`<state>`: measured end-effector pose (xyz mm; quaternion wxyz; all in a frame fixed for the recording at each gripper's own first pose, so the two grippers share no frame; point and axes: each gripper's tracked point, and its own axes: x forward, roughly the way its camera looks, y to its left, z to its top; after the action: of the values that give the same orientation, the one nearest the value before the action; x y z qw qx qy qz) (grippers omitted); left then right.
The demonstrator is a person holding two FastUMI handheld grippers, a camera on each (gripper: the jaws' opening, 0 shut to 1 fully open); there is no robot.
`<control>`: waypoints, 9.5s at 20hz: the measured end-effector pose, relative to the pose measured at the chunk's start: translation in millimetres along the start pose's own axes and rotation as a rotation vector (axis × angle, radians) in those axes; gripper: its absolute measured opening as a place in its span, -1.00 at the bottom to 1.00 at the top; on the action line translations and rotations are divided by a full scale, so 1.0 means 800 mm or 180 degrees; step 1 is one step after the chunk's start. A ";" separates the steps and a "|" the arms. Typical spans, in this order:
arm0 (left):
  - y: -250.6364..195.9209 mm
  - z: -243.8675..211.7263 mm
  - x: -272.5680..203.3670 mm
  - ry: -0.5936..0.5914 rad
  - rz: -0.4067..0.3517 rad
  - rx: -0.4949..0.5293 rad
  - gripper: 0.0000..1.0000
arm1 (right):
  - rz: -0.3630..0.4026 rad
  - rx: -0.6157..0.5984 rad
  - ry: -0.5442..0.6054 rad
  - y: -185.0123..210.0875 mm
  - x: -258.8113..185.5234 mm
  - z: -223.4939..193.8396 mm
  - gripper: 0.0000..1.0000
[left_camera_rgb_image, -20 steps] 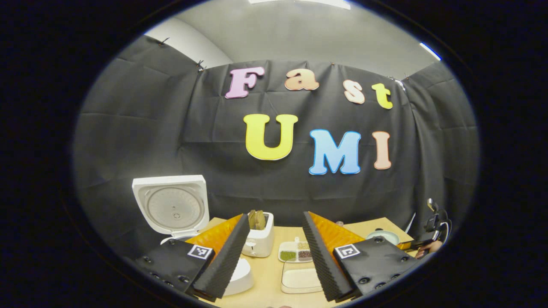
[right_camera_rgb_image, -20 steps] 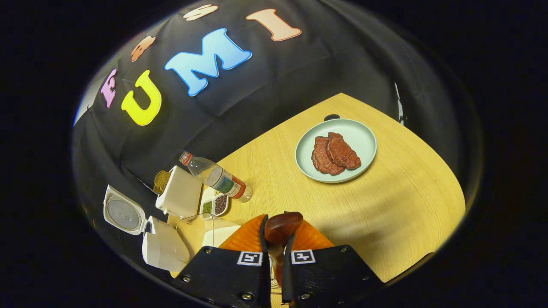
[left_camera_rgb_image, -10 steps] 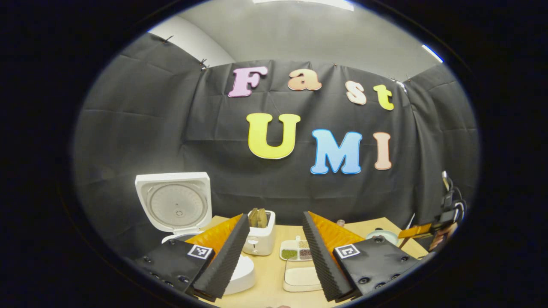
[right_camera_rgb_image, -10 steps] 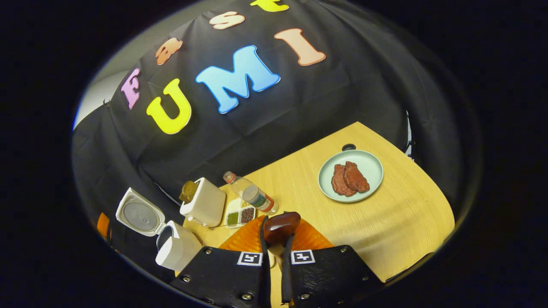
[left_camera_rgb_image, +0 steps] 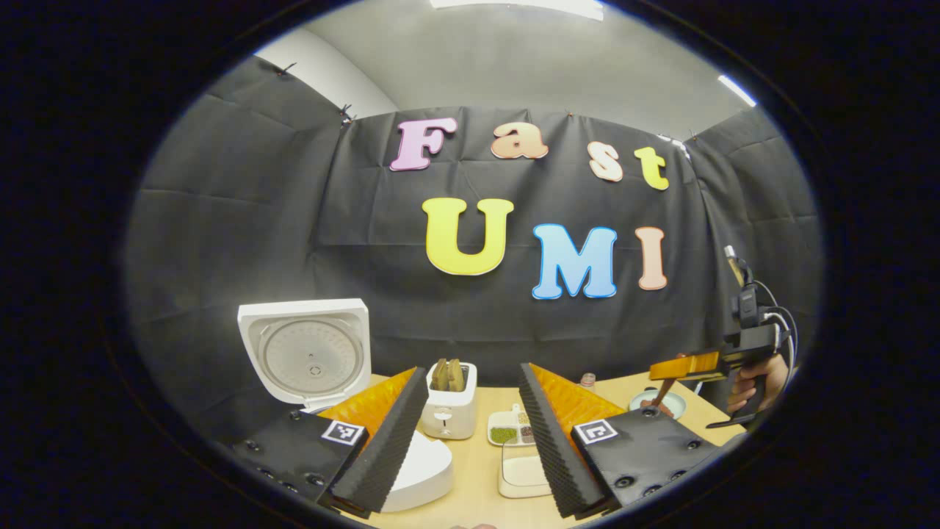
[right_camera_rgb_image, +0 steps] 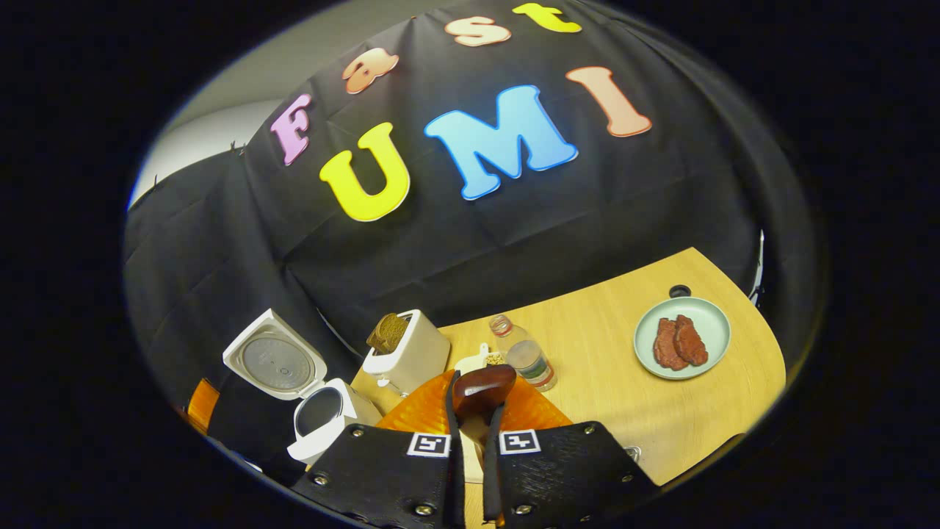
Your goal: Close the left gripper, press the button to open the rice cooker; take a wooden spoon from the chopstick holder with the right hand, scoop a spoonful of rice and pour it into the rice cooker, then put the wooden spoon back into the chopstick holder.
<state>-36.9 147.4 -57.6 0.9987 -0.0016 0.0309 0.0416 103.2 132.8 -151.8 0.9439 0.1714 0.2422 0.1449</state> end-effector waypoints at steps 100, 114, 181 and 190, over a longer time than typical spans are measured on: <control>0.184 -0.114 -0.097 0.0055 0.0292 -0.0097 0.77 | 0.2372 -0.2229 0.0117 0.534 0.149 -0.118 -0.80; 0.182 -0.120 -0.135 0.0098 0.0443 -0.0112 0.79 | 0.2552 -0.2424 -0.0102 0.547 0.120 -0.113 -0.80; -0.058 -0.071 -0.060 0.0049 0.0206 0.0078 0.82 | -0.0480 0.0361 0.0191 -0.198 -0.037 -0.106 -0.80; -0.078 -0.053 -0.038 -0.0019 0.0151 0.0162 0.82 | -0.0481 -0.0419 0.0185 -0.213 -0.068 -0.098 0.51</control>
<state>-64.6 82.1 -97.8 0.9972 0.0246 0.0290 0.0644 50.2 -19.9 -261.6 0.9539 0.0860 0.2717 0.0938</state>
